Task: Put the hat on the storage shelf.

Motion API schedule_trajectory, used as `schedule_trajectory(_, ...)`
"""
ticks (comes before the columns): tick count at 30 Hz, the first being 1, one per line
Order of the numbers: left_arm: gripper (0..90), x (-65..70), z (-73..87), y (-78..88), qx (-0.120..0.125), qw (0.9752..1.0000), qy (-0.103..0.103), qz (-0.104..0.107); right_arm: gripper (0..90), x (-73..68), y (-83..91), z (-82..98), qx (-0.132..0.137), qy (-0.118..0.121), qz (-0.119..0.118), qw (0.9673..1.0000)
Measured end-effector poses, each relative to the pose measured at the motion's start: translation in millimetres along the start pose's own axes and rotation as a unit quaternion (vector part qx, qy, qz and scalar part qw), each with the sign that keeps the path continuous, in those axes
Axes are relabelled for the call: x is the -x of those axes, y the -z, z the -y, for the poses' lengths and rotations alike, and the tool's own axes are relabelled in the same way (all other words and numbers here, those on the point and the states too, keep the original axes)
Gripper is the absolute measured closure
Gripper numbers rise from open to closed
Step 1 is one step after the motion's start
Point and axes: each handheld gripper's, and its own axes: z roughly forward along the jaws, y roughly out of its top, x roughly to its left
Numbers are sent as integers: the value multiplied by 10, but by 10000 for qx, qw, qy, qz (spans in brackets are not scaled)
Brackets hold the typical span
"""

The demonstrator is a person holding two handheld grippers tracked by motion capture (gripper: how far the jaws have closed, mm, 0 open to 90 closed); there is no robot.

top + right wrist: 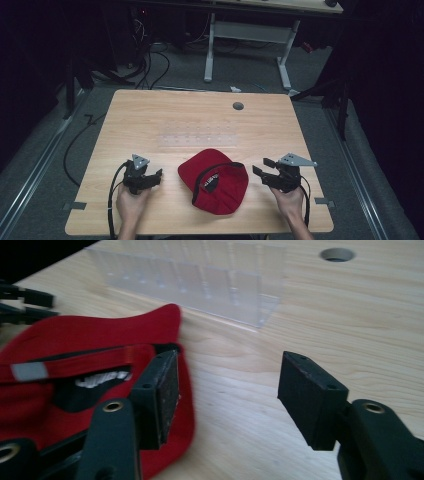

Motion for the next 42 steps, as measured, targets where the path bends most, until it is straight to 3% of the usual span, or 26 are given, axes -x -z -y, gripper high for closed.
schedule_trajectory(7, 280, 0, 0, 0, -4, 10000, -2, 3, 369, -102, -109, -37, -116, 143, -144, 9997)
schedule_trajectory(18, 280, 0, 0, 0, -3, 10000, -1, 2, 357, -177, -340, -47, -340, 187, -306, 9988)
schedule_trajectory(26, 280, 0, 0, 0, -2, 10000, -1, 2, 358, -200, -566, -63, -515, 88, -468, 9975)
schedule_trajectory(30, 280, 0, 0, 0, -4, 10000, -2, 2, 360, -240, -671, -88, -659, 164, -509, 9964)
schedule_trajectory(42, 281, 1, -1, -2, -1, 10000, 7, 0, 491, -202, -892, -69, -790, 30, -644, 9948)
